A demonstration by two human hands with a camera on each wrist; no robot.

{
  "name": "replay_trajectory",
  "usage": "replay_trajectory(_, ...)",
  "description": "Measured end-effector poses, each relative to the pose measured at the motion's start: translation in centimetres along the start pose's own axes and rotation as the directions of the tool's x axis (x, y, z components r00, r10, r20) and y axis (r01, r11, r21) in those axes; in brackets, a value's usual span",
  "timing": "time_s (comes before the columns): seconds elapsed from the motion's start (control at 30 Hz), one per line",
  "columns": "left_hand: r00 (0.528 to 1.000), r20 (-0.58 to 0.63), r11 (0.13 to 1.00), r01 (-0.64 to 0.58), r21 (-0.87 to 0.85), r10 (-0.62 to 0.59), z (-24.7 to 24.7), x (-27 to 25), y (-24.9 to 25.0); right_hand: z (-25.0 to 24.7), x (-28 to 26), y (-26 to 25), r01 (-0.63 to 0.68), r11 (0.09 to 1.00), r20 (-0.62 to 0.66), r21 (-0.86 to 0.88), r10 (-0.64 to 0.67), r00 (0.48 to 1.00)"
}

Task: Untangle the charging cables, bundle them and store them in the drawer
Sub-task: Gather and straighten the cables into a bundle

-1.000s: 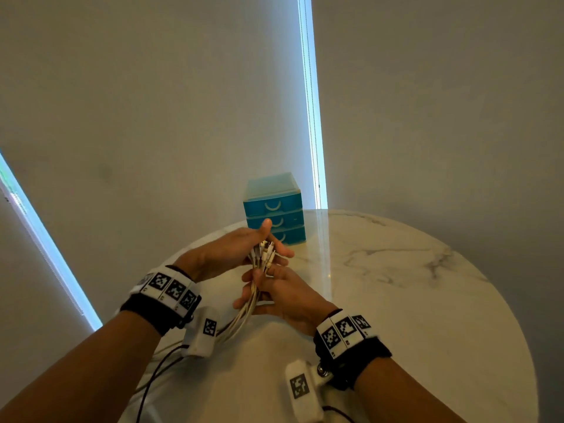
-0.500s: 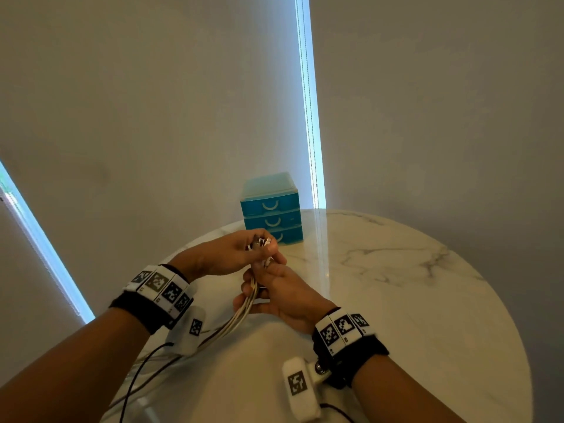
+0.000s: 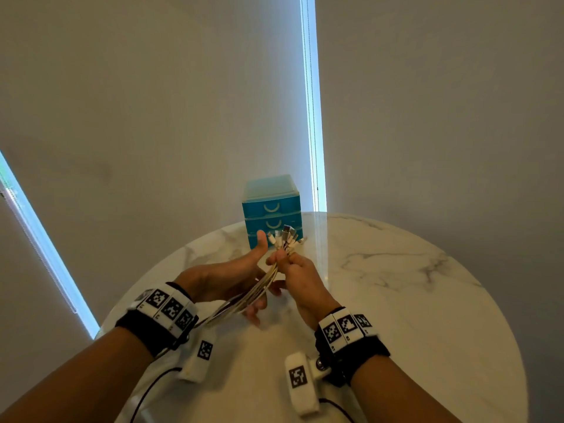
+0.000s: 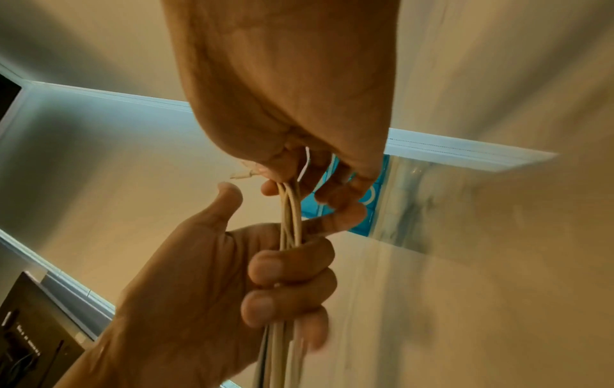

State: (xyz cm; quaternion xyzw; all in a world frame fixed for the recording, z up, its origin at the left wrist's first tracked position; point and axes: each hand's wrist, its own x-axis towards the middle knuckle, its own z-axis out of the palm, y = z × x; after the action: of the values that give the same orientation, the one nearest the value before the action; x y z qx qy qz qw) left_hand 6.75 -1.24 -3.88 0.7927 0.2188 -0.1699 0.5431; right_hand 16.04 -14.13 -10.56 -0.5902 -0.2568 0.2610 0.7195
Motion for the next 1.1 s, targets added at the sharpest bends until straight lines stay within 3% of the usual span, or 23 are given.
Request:
replay_trajectory(0.07,0.998,-0.053,1.000,0.012,0.008,-0.012,0.6,0.2,0.2,-0.4,0.2,0.0,-0.018,0.999,-0.066,-0.035,0.016,0.998)
replay_trajectory(0.17,0.974,-0.220,0.996,-0.036,0.079,0.053,1.9,1.1,0.2,-0.8,0.0,-0.4,-0.101,0.985,-0.092,0.140,0.115,0.989)
replay_trajectory(0.23,0.927,-0.332,0.949,-0.066,0.309,0.172,2.7,1.8,0.1,-0.9,-0.3,-0.9,-0.169,0.935,-0.074,0.312,0.202,0.977)
replay_trajectory(0.3,0.873,-0.360,0.793,-0.048,0.608,0.329,3.3,2.2,0.2,-1.2,-0.6,-1.0,-0.202,0.885,-0.053,0.419,0.246,0.968)
replay_trajectory(0.37,0.842,-0.381,0.745,-0.035,0.666,0.381,3.7,2.4,0.2,-1.8,-1.0,-0.9,-0.240,0.883,-0.043,0.404,0.280,0.959)
replay_trajectory(0.47,0.840,-0.428,0.761,0.027,0.648,0.334,3.1,2.5,0.1,-3.7,-2.0,-1.3,-0.317,0.897,-0.087,0.308,0.359,0.929)
replay_trajectory(0.53,0.851,-0.432,0.791,0.032,0.611,0.298,2.9,2.3,0.2,-5.6,-2.5,-2.5,-0.275,0.949,-0.209,0.156,0.304,0.930)
replay_trajectory(0.57,0.852,-0.432,0.806,0.020,0.592,0.296,2.9,1.9,0.4,-6.3,-2.6,-3.3,-0.217,0.976,-0.316,-0.004,0.205,0.926)
replay_trajectory(0.63,0.848,-0.449,0.852,-0.003,0.524,0.279,3.0,1.7,0.7,-6.2,-3.4,-5.7,0.011,0.925,-0.417,-0.379,-0.182,0.891)
replay_trajectory(0.7,0.871,-0.423,0.864,-0.003,0.503,0.249,3.5,1.6,1.4,-4.0,-4.1,-7.9,0.253,0.789,-0.275,-0.559,-0.464,0.842)
replay_trajectory(0.73,0.885,-0.400,0.863,-0.004,0.504,0.238,3.9,1.5,1.6,-2.6,-4.2,-8.4,0.318,0.734,-0.147,-0.600,-0.493,0.857)
replay_trajectory(0.8,0.901,-0.365,0.887,-0.044,0.459,0.234,4.2,1.2,1.8,0.1,-3.6,-8.2,0.329,0.698,0.051,-0.636,-0.388,0.920)
replay_trajectory(0.87,0.911,-0.312,0.917,-0.143,0.372,0.269,4.1,0.7,1.7,1.5,-2.8,-7.4,0.277,0.693,0.133,-0.665,-0.255,0.958)
replay_trajectory(1.0,0.929,-0.241,0.943,-0.219,0.252,0.281,3.5,-0.5,1.5,1.8,-2.0,-6.5,0.152,0.744,0.157,-0.651,-0.064,0.986)
replay_trajectory(1.1,0.940,-0.206,0.954,-0.235,0.185,0.271,3.5,-0.9,1.1,1.7,-2.0,-6.8,0.106,0.635,0.151,-0.765,0.017,0.988)
